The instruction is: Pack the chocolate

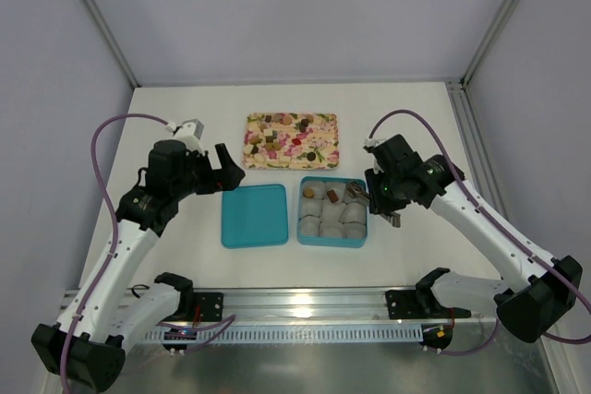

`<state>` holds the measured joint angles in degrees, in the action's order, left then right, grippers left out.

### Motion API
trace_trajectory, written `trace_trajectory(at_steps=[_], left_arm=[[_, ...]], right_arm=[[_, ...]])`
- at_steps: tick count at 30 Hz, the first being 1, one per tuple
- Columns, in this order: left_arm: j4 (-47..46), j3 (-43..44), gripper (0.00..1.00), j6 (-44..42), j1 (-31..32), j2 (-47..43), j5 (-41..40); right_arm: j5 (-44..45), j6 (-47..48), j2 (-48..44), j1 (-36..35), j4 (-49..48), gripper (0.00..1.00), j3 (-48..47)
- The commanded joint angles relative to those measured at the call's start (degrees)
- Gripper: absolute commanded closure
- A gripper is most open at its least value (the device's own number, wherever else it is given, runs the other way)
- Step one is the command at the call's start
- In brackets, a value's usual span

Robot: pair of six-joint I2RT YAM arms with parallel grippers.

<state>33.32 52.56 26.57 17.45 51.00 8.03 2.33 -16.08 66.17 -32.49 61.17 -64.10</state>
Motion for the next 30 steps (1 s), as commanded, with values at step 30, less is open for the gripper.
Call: trace_trajectory(at_steps=[30], left_arm=[[-1.2,0.0,0.00,0.0,-0.1,0.5,1.2]], right_arm=[[1.5,-0.8,-2.0,1.2,-2.5,0.59,1.1]])
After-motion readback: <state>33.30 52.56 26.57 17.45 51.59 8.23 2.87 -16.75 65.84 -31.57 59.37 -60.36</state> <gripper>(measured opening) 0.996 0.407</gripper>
